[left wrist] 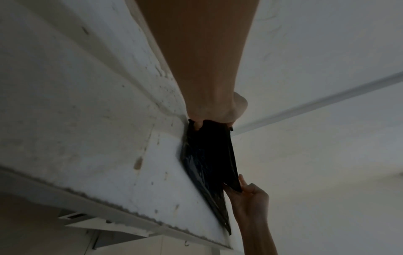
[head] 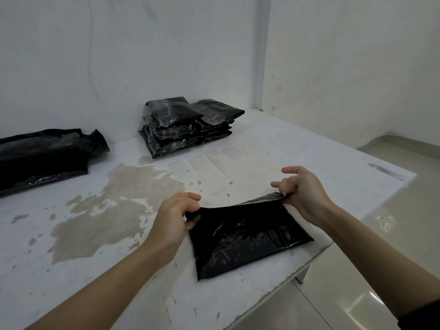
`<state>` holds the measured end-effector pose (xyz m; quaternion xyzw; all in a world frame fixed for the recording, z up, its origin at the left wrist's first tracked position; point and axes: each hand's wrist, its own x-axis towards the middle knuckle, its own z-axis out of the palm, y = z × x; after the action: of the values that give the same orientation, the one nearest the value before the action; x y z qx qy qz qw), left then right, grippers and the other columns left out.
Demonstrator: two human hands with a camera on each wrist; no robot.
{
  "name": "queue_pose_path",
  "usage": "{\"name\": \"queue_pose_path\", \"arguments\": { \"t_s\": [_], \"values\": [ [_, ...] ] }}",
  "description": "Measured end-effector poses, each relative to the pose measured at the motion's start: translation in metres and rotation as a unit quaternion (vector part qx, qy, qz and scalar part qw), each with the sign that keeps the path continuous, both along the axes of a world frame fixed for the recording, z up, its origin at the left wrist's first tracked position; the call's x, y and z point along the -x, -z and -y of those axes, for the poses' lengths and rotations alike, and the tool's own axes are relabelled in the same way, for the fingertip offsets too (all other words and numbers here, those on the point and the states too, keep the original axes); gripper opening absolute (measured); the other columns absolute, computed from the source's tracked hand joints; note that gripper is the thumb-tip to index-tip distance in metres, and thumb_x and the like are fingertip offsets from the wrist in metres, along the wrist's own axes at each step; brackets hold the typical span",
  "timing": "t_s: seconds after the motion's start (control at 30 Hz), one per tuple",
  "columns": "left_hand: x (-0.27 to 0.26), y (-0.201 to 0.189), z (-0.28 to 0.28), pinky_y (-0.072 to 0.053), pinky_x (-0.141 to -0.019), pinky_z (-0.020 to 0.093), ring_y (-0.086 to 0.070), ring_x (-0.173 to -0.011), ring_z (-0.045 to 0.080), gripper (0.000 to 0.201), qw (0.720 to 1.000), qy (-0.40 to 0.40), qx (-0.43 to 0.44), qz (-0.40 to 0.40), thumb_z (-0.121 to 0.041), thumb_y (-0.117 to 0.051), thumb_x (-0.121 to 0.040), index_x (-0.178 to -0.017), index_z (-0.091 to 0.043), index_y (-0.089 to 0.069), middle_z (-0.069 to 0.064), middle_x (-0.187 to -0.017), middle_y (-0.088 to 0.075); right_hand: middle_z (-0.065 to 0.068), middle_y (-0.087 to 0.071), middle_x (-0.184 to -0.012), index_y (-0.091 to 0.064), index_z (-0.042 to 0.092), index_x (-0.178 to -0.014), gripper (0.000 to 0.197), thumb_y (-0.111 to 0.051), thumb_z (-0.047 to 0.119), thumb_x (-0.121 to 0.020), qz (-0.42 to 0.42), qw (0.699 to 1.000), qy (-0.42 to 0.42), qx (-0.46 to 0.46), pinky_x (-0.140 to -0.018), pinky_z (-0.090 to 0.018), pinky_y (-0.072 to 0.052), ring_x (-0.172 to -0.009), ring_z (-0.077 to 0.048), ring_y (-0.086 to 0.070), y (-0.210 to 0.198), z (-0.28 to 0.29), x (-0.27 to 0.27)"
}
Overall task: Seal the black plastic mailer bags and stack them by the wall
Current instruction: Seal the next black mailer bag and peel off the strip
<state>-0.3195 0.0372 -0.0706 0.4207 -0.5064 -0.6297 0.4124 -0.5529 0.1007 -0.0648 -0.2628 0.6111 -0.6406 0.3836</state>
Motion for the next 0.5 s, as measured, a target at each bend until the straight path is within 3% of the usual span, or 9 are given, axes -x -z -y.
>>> {"name": "queue_pose_path", "arguments": {
  "t_s": [0.1,0.17,0.23,0.3,0.37,0.43,0.5],
  "values": [
    [-0.005,0.001,-0.002,-0.048,-0.078,0.03,-0.05,-0.078,0.011,0.023,0.997,0.045,0.057,0.04,0.005,-0.047,-0.086,-0.066,-0.005,-0.054,0.009,-0.099,-0.054,-0.003,-0.05,-0.05,-0.05,0.016,-0.097,0.039,-0.036,-0.012,-0.073,-0.064,0.997,-0.033,-0.004,-0.075,-0.036,-0.039,-0.094,-0.024,-0.057,0.006,-0.002,0.0],
    [-0.008,-0.001,-0.004,-0.045,-0.077,0.029,-0.051,-0.08,0.005,0.018,0.991,0.083,0.086,0.06,-0.009,-0.054,-0.074,-0.056,-0.009,-0.052,0.005,-0.101,-0.056,0.003,-0.053,-0.047,-0.051,0.02,-0.101,0.044,-0.043,0.002,-0.062,-0.106,0.992,-0.067,-0.016,-0.072,-0.033,-0.036,-0.093,-0.024,-0.056,0.009,-0.005,-0.001],
    [-0.01,-0.003,-0.005,-0.043,-0.077,0.028,-0.052,-0.082,0.003,0.017,0.984,0.119,0.098,0.089,-0.018,-0.05,-0.064,-0.048,-0.016,-0.051,0.004,-0.104,-0.056,0.01,-0.055,-0.047,-0.05,0.022,-0.105,0.054,-0.042,0.008,-0.054,-0.129,0.988,-0.088,-0.021,-0.073,-0.034,-0.036,-0.095,-0.027,-0.056,0.013,-0.007,0.0],
    [-0.013,-0.001,-0.004,-0.041,-0.079,0.029,-0.051,-0.087,0.01,0.018,0.977,0.146,0.109,0.113,-0.018,-0.049,-0.063,-0.046,-0.019,-0.053,0.011,-0.106,-0.056,0.015,-0.054,-0.045,-0.049,0.023,-0.106,0.055,-0.041,0.01,-0.053,-0.154,0.983,-0.101,-0.019,-0.073,-0.034,-0.036,-0.1,-0.035,-0.056,0.017,-0.008,0.001],
    [-0.016,0.002,-0.001,-0.039,-0.083,0.031,-0.049,-0.093,0.014,0.013,0.969,0.169,0.122,0.132,-0.017,-0.049,-0.064,-0.053,-0.018,-0.056,0.022,-0.107,-0.055,0.018,-0.053,-0.044,-0.048,0.022,-0.108,0.054,-0.039,0.011,-0.055,-0.18,0.977,-0.109,-0.019,-0.069,-0.031,-0.036,-0.103,-0.04,-0.055,0.017,-0.009,0.001],
    [-0.019,0.007,0.003,-0.038,-0.091,0.022,-0.053,-0.103,0.003,0.01,0.95,0.202,0.163,0.172,-0.017,-0.05,-0.065,-0.058,-0.01,-0.052,0.012,-0.108,-0.06,0.019,-0.053,-0.045,-0.046,0.02,-0.11,0.054,-0.038,0.012,-0.057,-0.21,0.97,-0.119,-0.02,-0.065,-0.03,-0.037,-0.105,-0.041,-0.056,0.017,-0.011,0.0],
    [-0.022,0.013,0.006,-0.033,-0.091,0.007,-0.045,-0.117,-0.013,0.013,0.927,0.239,0.202,0.207,-0.017,-0.052,-0.067,-0.055,-0.016,-0.05,-0.009,-0.105,-0.061,0.021,-0.053,-0.046,-0.046,0.02,-0.111,0.05,-0.04,0.01,-0.063,-0.255,0.958,-0.131,-0.017,-0.067,-0.031,-0.04,-0.102,-0.036,-0.057,0.019,-0.013,0.002]
  ]
}}
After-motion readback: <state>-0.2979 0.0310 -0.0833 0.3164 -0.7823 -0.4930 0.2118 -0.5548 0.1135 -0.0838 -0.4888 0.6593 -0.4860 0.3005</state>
